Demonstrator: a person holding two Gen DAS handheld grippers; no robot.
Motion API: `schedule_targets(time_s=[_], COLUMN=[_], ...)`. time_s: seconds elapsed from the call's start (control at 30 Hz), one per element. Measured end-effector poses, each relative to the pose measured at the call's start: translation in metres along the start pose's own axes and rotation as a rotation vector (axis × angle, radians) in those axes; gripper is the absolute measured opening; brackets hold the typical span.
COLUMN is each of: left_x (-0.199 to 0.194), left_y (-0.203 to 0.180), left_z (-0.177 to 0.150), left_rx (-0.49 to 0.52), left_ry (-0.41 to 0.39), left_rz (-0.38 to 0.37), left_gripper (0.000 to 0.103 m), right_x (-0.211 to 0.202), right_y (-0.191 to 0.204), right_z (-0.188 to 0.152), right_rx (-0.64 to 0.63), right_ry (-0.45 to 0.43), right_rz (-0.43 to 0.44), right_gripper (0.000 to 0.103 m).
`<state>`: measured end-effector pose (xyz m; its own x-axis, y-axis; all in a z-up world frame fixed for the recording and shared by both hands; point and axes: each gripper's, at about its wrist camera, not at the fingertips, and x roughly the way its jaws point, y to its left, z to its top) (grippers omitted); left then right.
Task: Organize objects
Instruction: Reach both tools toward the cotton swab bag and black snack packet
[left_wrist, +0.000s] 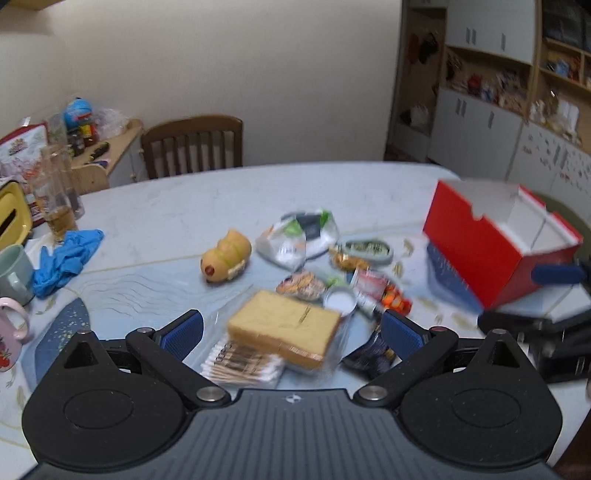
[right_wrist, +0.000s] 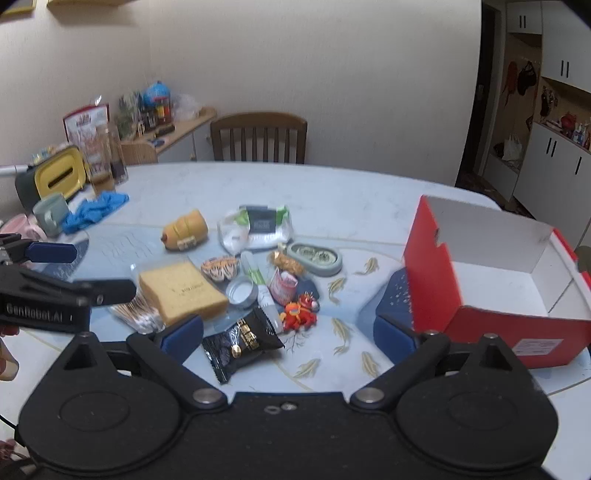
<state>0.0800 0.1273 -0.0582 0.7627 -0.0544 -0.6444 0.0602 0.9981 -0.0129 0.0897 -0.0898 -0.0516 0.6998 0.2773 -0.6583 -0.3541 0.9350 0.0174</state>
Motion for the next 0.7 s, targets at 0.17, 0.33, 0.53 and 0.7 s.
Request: schedule_targets(time_s=[0.17, 0.33, 0.53, 0.7], left_x=[0.032, 0.059, 0.085, 0.096], left_y=[0.013, 0.026, 0.043, 0.047], left_z=[-0.022, -0.036, -0.043, -0.043], left_rx=[0.053, 0.084, 0.07, 0.088], left_ry=[0.061, 0.101, 0.16, 0.169], left_rz=[-0.008, 0.012, 0.014, 0.001], left_gripper=[0.103, 0.102, 0.102, 0.102], right_x=[0.029, 0.053, 0.078, 0.098], right_y=[0.003, 0.01, 0.023, 0.031], right_z=[-0.006, -0.011, -0.017, -0.018], right_rx=[0.011, -0.008, -0.059, -0.083], right_ry=[0.07, 0.114, 0.162, 0.187], right_rz=[-0.005, 0.012, 0.036, 0.046], right_gripper=[0.096, 0.096, 0.096, 0.094])
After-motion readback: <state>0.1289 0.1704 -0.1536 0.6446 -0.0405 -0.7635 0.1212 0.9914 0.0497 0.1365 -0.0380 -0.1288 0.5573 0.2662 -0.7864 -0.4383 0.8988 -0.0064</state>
